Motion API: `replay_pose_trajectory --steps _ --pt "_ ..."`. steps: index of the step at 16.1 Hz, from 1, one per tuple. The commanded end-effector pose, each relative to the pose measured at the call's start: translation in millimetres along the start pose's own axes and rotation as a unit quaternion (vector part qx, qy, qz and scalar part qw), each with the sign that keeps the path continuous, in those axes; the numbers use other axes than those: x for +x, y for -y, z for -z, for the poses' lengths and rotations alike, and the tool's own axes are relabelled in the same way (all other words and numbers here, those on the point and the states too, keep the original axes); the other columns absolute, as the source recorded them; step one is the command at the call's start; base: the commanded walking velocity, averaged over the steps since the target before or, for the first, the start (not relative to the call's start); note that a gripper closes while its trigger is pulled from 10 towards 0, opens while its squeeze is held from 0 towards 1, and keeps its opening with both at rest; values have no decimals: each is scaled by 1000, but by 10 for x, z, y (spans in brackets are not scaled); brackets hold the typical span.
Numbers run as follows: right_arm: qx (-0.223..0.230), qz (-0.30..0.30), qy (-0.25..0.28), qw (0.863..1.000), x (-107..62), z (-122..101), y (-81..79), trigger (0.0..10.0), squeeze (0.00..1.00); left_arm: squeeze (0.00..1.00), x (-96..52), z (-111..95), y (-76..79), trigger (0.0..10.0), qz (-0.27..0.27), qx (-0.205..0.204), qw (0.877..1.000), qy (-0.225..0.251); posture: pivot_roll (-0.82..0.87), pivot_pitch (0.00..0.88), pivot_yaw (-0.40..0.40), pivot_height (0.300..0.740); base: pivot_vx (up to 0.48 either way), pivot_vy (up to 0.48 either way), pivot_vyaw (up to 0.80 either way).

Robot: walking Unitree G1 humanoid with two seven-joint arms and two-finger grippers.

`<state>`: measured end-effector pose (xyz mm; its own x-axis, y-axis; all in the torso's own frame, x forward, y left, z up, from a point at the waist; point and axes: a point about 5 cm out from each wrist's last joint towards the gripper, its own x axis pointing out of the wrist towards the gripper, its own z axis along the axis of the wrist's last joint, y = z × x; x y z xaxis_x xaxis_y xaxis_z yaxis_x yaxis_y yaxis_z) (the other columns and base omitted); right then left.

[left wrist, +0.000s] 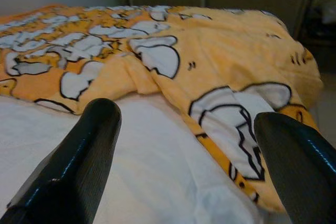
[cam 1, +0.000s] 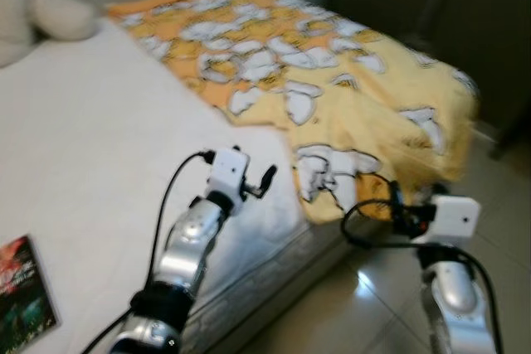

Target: Clean up the room

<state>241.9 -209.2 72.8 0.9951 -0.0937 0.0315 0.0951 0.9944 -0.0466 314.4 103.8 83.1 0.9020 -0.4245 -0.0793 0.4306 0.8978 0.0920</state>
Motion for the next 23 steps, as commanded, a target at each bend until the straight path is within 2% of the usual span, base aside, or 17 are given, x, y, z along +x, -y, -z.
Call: replay_pose_trajectory --steps 1,4,6,8,10,13,15,16,17,18,20,21,22,23 --pt "0 7 11 1000 14 -62 6 10000 0 0 2 5 34 10000 10 -8 1000 5 -170 0 45 740 0 -480 -731" --pt "3 1 13 1000 18 -80 -20 10000 0 0 30 13 61 10000 14 -25 1000 5 -178 0 43 740 0 -480 -723" --pt "-2 0 13 1000 17 -80 14 10000 0 0 89 -37 127 10000 20 -38 999 6 -173 0 37 740 0 -480 0" --pt "-3 -3 11 1000 30 -74 2 10000 0 0 113 -3 89 10000 4 -58 998 -9 -174 0 33 740 0 -456 0" --pt "-5 -15 13 1000 40 -101 -24 10000 0 0 128 32 43 10000 -21 -63 998 -22 -177 0 28 740 442 0 0" --pt "-8 -59 6 998 -2 -109 -82 10000 0 0 234 116 -39 10000 -70 -52 994 -70 -194 0 9 740 0 0 0" --pt "-15 -95 -8 995 -91 -98 -119 10000 0 0 263 198 -106 10000 -92 -43 988 -112 -231 0 -6 740 0 0 0" --pt "-19 -99 -19 995 -158 -83 -89 10000 0 0 269 239 -132 10000 -103 -33 985 -134 -247 3 -10 740 0 0 0" --pt "-21 -101 -25 994 -197 -76 -65 10000 0 0 278 227 -163 10000 -110 -34 984 -135 -264 7 -8 740 0 0 0" --pt "-25 -103 -35 994 -263 -72 -21 10000 0 0 314 146 -235 10000 -127 -44 984 -117 -279 16 1 740 0 0 0" --pt "-28 -98 -37 994 -280 -74 4 10000 0 0 340 69 -250 10000 -119 -39 988 -93 -291 11 22 740 0 0 0" --pt "-5 -53 -26 998 -262 -129 79 10000 0 0 272 -165 -280 10000 -109 -65 992 21 -289 0 47 740 0 0 0" --pt "-3 -18 -11 1000 -259 -178 140 10000 0 0 145 -295 -322 10000 -127 -89 985 73 -278 0 62 740 0 0 0" --pt "-1 5 -1 1000 -259 -215 182 10000 0 0 58 -370 -341 10000 -142 -110 979 92 -265 0 67 740 0 0 0"
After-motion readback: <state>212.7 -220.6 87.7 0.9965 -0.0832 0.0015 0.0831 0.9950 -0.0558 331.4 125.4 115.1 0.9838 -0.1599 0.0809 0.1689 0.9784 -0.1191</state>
